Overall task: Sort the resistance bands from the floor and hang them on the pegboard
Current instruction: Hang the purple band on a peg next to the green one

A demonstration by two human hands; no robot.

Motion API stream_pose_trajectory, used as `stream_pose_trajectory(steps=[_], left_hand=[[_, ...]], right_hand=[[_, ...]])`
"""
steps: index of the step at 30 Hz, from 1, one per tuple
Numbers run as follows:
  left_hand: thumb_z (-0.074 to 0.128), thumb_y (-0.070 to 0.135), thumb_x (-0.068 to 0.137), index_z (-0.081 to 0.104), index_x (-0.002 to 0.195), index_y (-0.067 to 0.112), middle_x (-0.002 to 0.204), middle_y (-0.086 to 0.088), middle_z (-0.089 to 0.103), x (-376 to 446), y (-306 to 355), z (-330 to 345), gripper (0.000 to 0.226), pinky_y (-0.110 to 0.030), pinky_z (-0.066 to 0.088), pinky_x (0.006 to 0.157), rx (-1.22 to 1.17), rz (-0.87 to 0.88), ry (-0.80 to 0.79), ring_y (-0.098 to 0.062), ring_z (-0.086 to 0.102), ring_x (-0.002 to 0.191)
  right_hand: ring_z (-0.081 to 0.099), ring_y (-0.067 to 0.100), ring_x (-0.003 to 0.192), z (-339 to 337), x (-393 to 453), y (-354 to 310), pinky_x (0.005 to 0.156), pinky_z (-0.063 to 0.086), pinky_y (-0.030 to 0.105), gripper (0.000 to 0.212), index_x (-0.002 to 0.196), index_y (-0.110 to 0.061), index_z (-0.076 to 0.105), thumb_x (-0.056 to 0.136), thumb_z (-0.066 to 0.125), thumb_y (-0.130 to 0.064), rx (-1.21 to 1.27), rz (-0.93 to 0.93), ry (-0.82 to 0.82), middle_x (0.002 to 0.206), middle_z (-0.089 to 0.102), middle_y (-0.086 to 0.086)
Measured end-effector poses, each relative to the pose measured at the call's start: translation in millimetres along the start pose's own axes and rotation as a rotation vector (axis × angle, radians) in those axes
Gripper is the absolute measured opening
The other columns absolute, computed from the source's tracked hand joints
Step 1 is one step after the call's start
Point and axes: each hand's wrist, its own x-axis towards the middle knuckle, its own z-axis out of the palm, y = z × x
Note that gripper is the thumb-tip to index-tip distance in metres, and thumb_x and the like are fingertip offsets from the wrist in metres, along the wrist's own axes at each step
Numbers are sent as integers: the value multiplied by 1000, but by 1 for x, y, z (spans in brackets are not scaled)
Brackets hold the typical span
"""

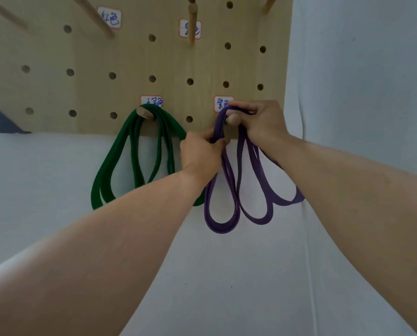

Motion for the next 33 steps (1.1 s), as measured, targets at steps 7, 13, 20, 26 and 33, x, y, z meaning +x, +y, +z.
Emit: stream_pose_trajectory(steps=[7, 13, 20, 26, 33], left_hand=[[71, 35, 93, 77, 91, 32, 79, 1, 75, 1, -17, -7, 7, -43, 63, 76, 50, -12, -63, -17, 72, 75], [67, 33, 96, 77, 99, 29, 85, 0, 74, 5, -25, -21, 12, -46, 62, 75, 217, 20, -101, -21, 71, 80], [78, 51, 82, 80, 90, 28, 83, 3, 75, 3, -31, -24, 25, -43, 63, 73, 224, -99, -80, -18, 72, 75], [73, 58, 84, 78, 82, 25, 77, -3, 75, -1, -32, -17, 34, -45, 63, 72, 260, -159, -129, -21, 71, 68], [65, 62, 74, 73, 81, 51, 85, 4, 76, -7, -38, -20, 16, -48, 60, 81, 214, -163, -143, -26, 73, 80]], right_hand=[[65, 10, 118, 16, -8, 27, 109, 49, 27, 33, 137, -22, 67, 106, 58, -24, -138, -77, 7, 126, 72, 4], [56, 5, 104, 27, -47, 43, 92, 40, 5, 54, 159, -29, 39, 107, 49, -16, -366, -148, 97, 125, 63, 0], [52, 22, 125, 13, -35, 16, 89, 49, 42, 44, 145, -39, 56, 104, 49, -22, -763, -186, 140, 134, 61, -5], [60, 23, 119, 8, -26, 16, 96, 50, 44, 40, 138, -33, 63, 103, 51, -18, -808, -265, 144, 132, 68, -7], [68, 24, 109, -1, -37, 19, 84, 49, 33, 56, 150, -35, 48, 97, 65, -23, -651, -182, 32, 125, 73, -3]])
